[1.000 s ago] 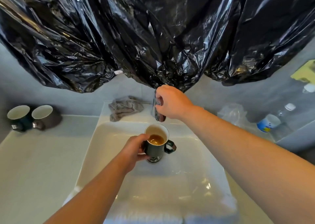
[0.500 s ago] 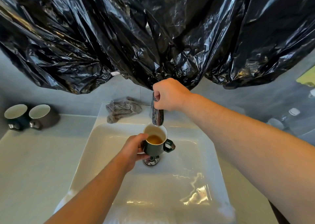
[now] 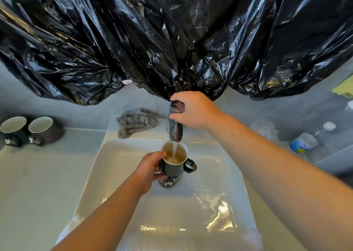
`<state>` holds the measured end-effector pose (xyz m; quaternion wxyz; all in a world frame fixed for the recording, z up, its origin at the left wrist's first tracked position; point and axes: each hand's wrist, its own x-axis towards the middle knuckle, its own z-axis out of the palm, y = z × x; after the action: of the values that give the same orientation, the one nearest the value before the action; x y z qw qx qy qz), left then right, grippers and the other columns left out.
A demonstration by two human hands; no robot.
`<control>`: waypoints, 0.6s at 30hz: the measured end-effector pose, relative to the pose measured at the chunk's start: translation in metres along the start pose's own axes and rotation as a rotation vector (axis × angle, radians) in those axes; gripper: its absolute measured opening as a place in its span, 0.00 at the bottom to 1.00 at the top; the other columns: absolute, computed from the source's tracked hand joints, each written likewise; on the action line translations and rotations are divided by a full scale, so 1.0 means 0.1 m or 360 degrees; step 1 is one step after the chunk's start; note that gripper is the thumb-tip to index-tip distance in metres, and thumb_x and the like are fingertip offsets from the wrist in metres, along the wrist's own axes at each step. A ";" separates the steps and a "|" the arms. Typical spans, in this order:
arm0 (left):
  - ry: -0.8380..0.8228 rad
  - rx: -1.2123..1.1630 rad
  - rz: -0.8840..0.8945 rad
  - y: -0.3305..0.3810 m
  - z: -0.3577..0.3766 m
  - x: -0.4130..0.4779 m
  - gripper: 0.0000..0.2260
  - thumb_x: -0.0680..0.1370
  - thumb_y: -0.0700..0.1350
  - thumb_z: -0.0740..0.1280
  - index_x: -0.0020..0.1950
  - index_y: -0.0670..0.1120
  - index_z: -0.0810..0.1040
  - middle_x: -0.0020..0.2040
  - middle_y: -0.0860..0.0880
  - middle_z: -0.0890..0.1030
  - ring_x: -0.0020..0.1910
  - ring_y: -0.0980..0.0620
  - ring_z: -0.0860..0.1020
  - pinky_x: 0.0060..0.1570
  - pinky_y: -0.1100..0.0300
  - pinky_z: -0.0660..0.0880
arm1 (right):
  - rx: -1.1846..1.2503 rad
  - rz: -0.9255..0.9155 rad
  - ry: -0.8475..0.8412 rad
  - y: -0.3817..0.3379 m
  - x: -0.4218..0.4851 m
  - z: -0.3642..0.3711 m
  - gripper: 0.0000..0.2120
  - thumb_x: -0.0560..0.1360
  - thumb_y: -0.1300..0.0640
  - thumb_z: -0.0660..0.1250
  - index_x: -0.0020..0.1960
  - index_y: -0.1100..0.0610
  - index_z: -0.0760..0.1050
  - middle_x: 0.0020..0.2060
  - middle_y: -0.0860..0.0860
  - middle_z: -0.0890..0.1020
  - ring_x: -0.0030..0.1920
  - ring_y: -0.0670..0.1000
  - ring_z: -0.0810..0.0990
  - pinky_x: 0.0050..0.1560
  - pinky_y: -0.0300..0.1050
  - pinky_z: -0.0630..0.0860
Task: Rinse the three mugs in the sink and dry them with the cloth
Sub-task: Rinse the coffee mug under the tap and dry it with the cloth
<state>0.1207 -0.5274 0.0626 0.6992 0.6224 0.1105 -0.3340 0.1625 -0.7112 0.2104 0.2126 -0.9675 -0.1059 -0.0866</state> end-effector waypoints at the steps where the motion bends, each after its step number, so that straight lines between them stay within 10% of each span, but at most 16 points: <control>1: 0.0007 -0.0027 0.0000 -0.02 0.00 0.02 0.10 0.82 0.46 0.63 0.58 0.42 0.77 0.63 0.32 0.77 0.57 0.38 0.78 0.56 0.42 0.80 | 0.0066 -0.0016 0.0323 0.03 -0.20 0.10 0.12 0.74 0.52 0.71 0.55 0.57 0.81 0.48 0.52 0.85 0.50 0.50 0.80 0.54 0.41 0.76; 4: 0.0009 -0.0124 -0.0012 -0.08 0.01 0.09 0.13 0.82 0.45 0.62 0.62 0.39 0.75 0.63 0.31 0.77 0.54 0.41 0.77 0.56 0.43 0.78 | 0.0423 0.0410 0.0963 0.08 -0.92 0.56 0.10 0.75 0.53 0.63 0.42 0.56 0.80 0.36 0.50 0.82 0.40 0.49 0.78 0.41 0.44 0.75; 8: -0.0038 -0.0253 -0.0071 -0.12 0.12 0.11 0.11 0.82 0.46 0.60 0.54 0.42 0.78 0.50 0.39 0.79 0.48 0.43 0.77 0.49 0.49 0.77 | 0.1317 0.1286 0.0147 0.22 -1.21 0.93 0.13 0.80 0.49 0.64 0.62 0.49 0.80 0.56 0.46 0.82 0.55 0.44 0.78 0.44 0.35 0.73; 18: -0.0179 -0.0575 -0.0184 -0.22 0.29 0.20 0.21 0.81 0.55 0.54 0.57 0.44 0.81 0.47 0.41 0.85 0.48 0.43 0.79 0.45 0.52 0.74 | 0.1340 0.1257 -0.0033 0.22 -1.05 0.91 0.15 0.72 0.41 0.66 0.57 0.42 0.81 0.49 0.41 0.83 0.50 0.45 0.81 0.40 0.38 0.79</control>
<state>0.1142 -0.5617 0.0396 0.7842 0.4598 0.1650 -0.3826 0.0780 -0.7096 0.0979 0.5944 -0.7665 0.2359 0.0583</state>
